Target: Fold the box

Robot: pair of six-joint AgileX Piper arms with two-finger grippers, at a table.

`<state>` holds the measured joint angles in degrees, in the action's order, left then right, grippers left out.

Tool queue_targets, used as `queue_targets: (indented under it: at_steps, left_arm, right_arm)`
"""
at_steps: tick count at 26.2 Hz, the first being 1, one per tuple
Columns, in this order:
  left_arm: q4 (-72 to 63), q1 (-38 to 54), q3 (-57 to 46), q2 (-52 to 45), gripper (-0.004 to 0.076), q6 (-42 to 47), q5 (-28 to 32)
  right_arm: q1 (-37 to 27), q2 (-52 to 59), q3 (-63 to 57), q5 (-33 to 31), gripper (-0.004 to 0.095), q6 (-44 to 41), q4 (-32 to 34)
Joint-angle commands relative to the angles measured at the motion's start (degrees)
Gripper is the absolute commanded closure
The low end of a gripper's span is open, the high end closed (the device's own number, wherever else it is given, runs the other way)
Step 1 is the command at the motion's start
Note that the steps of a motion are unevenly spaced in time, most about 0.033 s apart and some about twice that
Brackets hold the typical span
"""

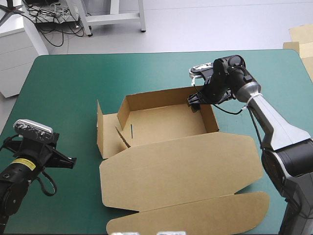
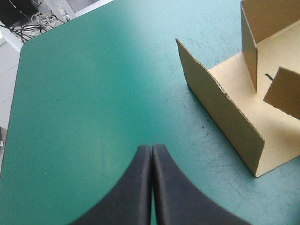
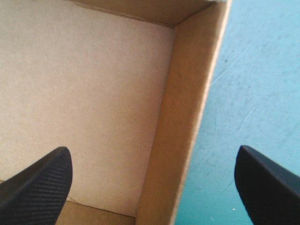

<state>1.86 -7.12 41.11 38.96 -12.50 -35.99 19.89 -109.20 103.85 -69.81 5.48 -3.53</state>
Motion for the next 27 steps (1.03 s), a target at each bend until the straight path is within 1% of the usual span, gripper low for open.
queue_targets:
  at_steps: [1,11,17,22,27]
  left_arm:
    - [-0.34,-0.09,1.59,-0.30,0.0734,0.22,3.23]
    - [-0.19,-0.09,1.59,-0.30,0.0734,0.22,2.42]
    - [-0.19,-0.09,1.59,-0.30,0.0734,0.22,0.95]
    - [-0.42,-0.09,1.59,-0.30,0.0734,0.22,0.38]
    - [0.16,-0.09,1.59,-0.30,0.0734,0.22,-3.79]
  right_arm:
    - [-0.08,5.00,4.96,-2.14,0.0031,0.33,1.25]
    - [-0.08,16.97,6.23,-2.14,0.0031,0.33,2.14]
    - [-0.08,22.95,6.23,-2.14,0.0031,0.33,2.14]
    - [-0.08,21.86,6.03,-2.14,0.0031,-0.32,1.88]
    - [-0.08,12.08,6.03,-2.14,0.0031,-1.14,1.32]
